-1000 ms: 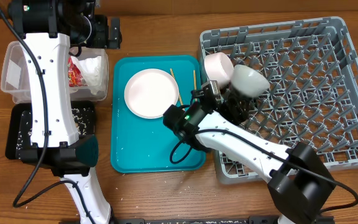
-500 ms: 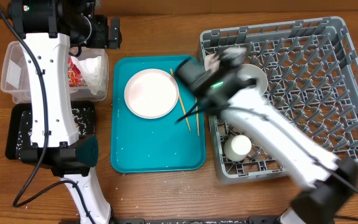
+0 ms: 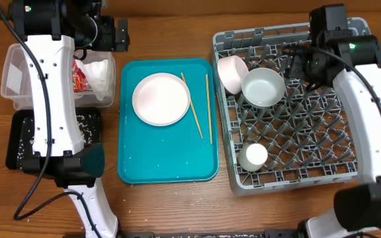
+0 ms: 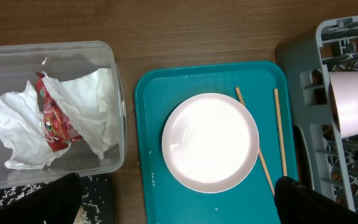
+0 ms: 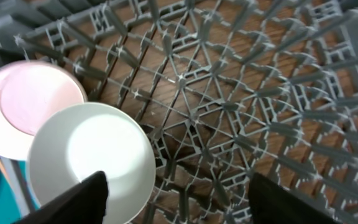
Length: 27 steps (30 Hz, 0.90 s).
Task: Sort waste into correct bins and load items into the dishwasher
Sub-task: 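Carry the white bowl right and set it in the dish rack, then release the white bowl and move the right gripper back toward the plate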
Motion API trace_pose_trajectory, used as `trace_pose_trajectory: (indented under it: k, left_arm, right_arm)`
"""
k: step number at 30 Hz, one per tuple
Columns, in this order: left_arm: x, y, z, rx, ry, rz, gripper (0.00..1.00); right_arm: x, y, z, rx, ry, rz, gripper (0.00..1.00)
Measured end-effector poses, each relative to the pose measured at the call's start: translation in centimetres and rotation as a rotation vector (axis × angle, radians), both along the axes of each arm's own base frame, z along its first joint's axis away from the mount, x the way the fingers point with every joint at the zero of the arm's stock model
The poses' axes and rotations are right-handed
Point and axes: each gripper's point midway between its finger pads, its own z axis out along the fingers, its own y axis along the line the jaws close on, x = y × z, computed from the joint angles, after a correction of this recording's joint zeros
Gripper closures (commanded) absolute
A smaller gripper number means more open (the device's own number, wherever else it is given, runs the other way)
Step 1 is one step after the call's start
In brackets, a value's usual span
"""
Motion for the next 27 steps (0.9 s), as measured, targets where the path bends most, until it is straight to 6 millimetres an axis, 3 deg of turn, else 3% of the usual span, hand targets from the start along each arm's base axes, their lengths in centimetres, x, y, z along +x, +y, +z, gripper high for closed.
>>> trace_pose_trajectory:
  k: [7, 12, 15, 18, 20, 27]
  left_arm:
    - [0.0, 0.0, 0.0, 0.0, 0.0, 0.0, 0.0]
    - [0.0, 0.0, 0.0, 0.0, 0.0, 0.0, 0.0]
    - [0.0, 0.0, 0.0, 0.0, 0.0, 0.0, 0.0]
    - [0.0, 0.0, 0.0, 0.0, 0.0, 0.0, 0.0]
    - [0.0, 0.0, 0.0, 0.0, 0.0, 0.0, 0.0]
    - [0.0, 0.0, 0.0, 0.0, 0.0, 0.0, 0.0]
  right_arm:
    - [1.7, 1.0, -5.9, 0.011, 0.065, 0.099, 0.45]
    - [1.7, 1.1, -7.6, 0.009, 0.068, 0.117, 0.5]
    - [1.2, 1.4, -9.2, 0.022, 0.091, 0.145, 0.65]
    - [0.6, 1.7, -10.4, 0.032, 0.115, 0.169, 0.9]
    - [0.7, 1.9, -10.5, 0.037, 0.112, 0.184, 0.96]
    - [0.6, 2.2, -9.9, 0.058, 0.112, 0.177, 0.96]
